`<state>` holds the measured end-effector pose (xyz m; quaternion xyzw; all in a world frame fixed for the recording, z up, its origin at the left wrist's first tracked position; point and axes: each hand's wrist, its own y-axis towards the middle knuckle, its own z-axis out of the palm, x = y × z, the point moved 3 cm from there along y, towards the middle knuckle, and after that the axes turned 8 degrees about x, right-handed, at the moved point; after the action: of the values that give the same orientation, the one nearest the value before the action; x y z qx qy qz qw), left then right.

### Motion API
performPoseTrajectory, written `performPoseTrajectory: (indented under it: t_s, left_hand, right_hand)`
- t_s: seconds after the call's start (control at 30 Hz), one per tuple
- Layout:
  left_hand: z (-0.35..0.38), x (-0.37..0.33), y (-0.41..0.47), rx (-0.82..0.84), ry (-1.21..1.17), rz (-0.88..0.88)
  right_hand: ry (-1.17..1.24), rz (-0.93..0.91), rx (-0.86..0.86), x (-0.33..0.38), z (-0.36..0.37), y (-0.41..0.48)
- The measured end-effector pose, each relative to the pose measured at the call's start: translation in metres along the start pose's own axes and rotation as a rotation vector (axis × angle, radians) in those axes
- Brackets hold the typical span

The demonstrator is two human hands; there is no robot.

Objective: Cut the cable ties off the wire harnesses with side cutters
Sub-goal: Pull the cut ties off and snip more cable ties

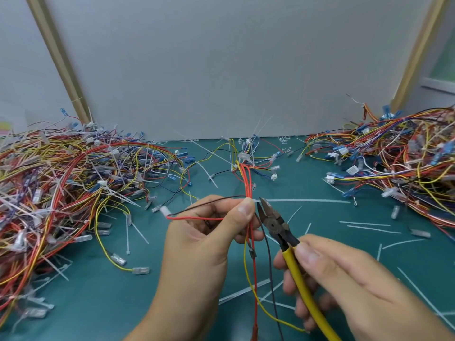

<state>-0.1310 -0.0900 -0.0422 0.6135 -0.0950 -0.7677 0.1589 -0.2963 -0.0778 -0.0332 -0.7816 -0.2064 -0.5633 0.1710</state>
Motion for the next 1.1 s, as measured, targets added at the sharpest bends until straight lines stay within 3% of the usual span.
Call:
performPoseTrajectory:
  t_s: [0.6, 1.1]
  left_hand:
    - [0.0020, 0.0046, 0.0032, -0.037, 0.065, -0.008]
    - [0.0035, 0.0061, -0.0017, -0.002, 0.022, 0.016]
  right_hand:
    - [-0.189, -0.029, -0.072, -0.0021, -0.0018, -0.0011]
    - [-0.145, -0.017, -0.095, -0.0059, 0.0023, 0.0001]
